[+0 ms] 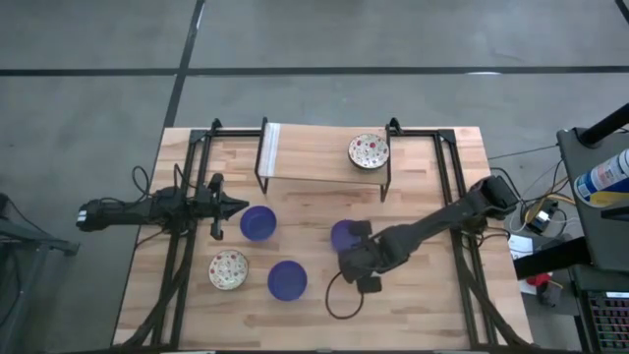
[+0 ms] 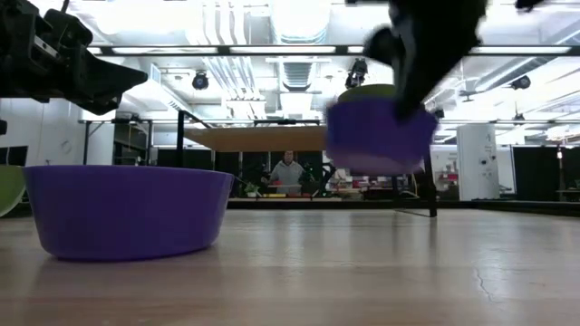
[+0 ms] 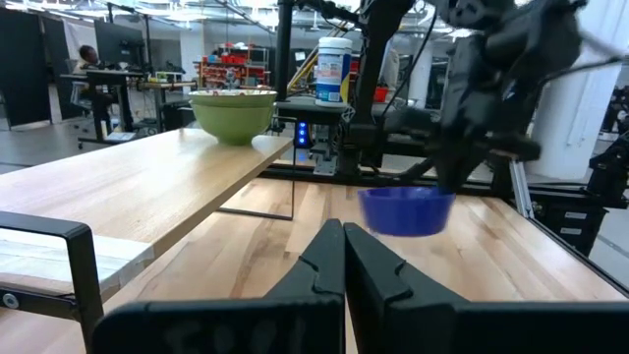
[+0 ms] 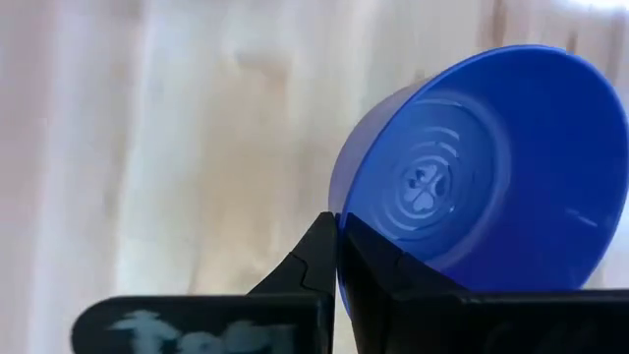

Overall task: Pick & Place Mini bowls
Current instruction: Put the top right blue bowl on the shelf

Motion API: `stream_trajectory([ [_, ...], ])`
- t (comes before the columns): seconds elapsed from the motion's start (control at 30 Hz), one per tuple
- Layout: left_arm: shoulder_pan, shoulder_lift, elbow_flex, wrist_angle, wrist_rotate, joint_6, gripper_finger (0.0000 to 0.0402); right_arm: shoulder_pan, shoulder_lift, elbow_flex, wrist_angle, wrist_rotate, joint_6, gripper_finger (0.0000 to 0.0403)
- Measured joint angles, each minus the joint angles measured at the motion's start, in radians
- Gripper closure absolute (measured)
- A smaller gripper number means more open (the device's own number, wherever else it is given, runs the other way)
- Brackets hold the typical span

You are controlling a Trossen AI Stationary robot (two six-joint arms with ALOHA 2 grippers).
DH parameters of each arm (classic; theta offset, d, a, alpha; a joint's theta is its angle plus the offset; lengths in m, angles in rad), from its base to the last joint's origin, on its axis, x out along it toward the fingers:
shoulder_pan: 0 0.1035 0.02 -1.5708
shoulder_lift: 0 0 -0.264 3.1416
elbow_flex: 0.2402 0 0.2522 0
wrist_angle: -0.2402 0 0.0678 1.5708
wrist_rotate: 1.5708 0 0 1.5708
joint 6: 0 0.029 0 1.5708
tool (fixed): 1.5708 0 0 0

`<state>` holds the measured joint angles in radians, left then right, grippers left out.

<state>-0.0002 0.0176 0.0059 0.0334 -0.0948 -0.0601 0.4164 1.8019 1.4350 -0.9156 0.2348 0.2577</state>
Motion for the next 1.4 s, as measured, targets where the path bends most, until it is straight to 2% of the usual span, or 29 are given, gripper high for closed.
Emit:
stream_trajectory([
  [0.13, 0.0, 0.0, 0.0, 0.0, 0.0, 0.0, 0.0401, 0.003, 0.0, 0.068, 0.014, 0.005, -0.077, 0.0394],
  [0.53, 0.0, 0.0, 0.0, 0.0, 0.0, 0.0, 0.0401, -0.029, 0.001, 0.201, 0.071, 0.184, -0.394, 0.0394],
  [0.67, 0.0, 0.0, 0.0, 0.0, 0.0, 0.0, 0.0401, -0.057, 0.001, 0.233, 0.08, 0.257, -0.478, 0.0394],
  [0.87, 0.0, 0.0, 0.0, 0.0, 0.0, 0.0, 0.0401, -0.129, 0.002, 0.289, 0.088, 0.276, -0.571, 0.0394],
  [1.03, 0.0, 0.0, 0.0, 0.0, 0.0, 0.0, 0.0401, -0.194, 0.002, 0.316, 0.101, 0.349, -0.621, 0.0394],
  [1.4, 0.0, 0.0, 0.0, 0.0, 0.0, 0.0, 0.0401, -0.354, 0.002, 0.372, 0.101, 0.301, -0.532, 0.0394],
])
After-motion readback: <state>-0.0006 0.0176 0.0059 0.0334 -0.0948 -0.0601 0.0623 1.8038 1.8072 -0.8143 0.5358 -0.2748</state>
